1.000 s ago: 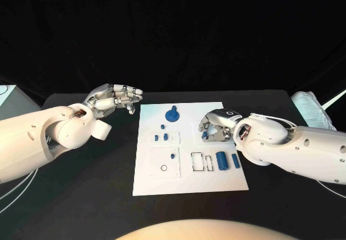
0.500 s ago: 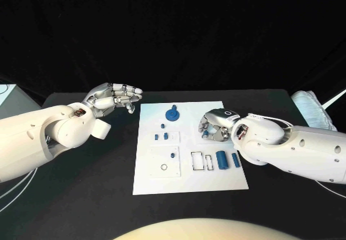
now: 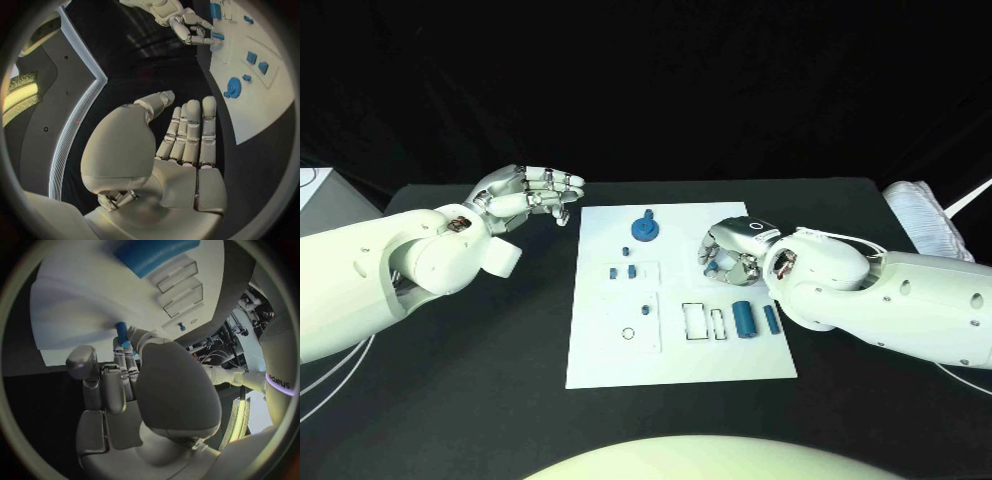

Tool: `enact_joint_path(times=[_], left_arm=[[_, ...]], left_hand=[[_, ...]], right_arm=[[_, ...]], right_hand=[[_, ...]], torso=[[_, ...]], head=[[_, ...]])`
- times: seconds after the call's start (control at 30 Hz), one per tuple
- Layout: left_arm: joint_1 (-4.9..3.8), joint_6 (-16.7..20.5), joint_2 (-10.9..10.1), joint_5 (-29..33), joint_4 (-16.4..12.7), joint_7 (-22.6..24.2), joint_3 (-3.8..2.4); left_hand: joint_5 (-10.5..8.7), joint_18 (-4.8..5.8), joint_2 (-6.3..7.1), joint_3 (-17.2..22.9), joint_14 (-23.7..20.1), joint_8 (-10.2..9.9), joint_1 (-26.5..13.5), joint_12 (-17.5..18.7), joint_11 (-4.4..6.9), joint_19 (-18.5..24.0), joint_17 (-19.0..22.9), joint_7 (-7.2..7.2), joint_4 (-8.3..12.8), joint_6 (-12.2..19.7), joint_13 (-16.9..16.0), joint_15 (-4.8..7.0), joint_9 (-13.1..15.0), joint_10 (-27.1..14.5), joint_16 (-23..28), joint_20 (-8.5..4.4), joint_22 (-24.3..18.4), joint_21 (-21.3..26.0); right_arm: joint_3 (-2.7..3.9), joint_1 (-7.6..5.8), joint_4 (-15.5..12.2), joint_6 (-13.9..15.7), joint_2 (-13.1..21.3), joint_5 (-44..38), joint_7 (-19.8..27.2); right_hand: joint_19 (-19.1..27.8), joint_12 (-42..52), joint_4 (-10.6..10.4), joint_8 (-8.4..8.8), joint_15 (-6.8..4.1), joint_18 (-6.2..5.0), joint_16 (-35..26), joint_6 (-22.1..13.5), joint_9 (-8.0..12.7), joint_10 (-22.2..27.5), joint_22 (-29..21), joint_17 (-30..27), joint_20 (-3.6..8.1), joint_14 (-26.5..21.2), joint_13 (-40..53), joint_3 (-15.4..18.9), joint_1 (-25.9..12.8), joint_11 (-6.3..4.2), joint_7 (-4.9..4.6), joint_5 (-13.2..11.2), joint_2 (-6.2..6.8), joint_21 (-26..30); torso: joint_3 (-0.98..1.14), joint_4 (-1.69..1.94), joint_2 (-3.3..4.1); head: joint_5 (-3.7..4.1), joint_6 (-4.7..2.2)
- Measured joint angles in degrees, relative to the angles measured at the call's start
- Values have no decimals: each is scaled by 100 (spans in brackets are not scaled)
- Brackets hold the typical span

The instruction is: Assemble the parts on the task board

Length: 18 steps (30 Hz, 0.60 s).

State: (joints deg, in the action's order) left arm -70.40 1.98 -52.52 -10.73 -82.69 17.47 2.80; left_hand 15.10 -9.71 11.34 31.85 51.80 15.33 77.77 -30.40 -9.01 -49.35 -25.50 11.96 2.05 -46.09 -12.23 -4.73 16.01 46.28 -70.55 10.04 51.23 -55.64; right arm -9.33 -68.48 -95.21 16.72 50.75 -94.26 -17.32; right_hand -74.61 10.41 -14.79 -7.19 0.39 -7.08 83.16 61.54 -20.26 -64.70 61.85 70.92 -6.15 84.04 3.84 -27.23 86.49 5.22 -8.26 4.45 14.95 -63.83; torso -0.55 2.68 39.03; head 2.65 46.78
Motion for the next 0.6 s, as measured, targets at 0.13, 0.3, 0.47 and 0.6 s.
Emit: enact_joint_path(times=[0.13,0.3,0.47,0.6], left_arm=[[0,0,-1,0,0,-5,0],[0,0,-2,1,1,-11,0],[0,0,-1,2,1,-16,0],[0,0,-1,3,1,-19,0]], left_hand=[[0,0,-2,0,0,0,-2,-22,0,0,0,0,0,0,0,0,0,0,0,0,0,0],[0,0,-23,0,0,0,-23,-22,0,0,0,0,0,0,0,0,0,0,0,0,0,0],[0,0,-23,0,0,0,-23,-22,-21,0,0,-21,0,21,0,0,0,-21,0,0,-5,0],[0,0,-23,0,0,0,-23,-22,-21,0,0,-21,0,21,0,0,0,-21,0,0,-5,0]], right_arm=[[-2,4,-5,2,9,-6,-6],[-2,4,-11,8,15,-10,-10],[-2,4,-16,20,16,-11,-12],[-2,4,-17,29,19,-11,-12]], right_hand=[[23,-53,16,33,0,0,-1,-37,0,44,-15,-14,-23,0,0,-16,-114,22,-37,0,59,38],[23,-75,16,33,0,0,-1,-47,6,84,-15,-21,-23,0,0,-16,-145,21,-42,0,90,38],[23,-75,16,36,0,0,-1,-76,6,84,-15,-21,-23,0,0,-16,-160,21,-34,0,103,38],[23,-75,16,56,0,0,-1,-76,5,84,-15,-21,-23,0,0,-16,-184,21,-34,0,80,38]], torso=[[0,0,-1],[1,0,-1],[3,-1,0],[3,0,0]], head=[[2,0],[9,0],[14,3],[21,7]])
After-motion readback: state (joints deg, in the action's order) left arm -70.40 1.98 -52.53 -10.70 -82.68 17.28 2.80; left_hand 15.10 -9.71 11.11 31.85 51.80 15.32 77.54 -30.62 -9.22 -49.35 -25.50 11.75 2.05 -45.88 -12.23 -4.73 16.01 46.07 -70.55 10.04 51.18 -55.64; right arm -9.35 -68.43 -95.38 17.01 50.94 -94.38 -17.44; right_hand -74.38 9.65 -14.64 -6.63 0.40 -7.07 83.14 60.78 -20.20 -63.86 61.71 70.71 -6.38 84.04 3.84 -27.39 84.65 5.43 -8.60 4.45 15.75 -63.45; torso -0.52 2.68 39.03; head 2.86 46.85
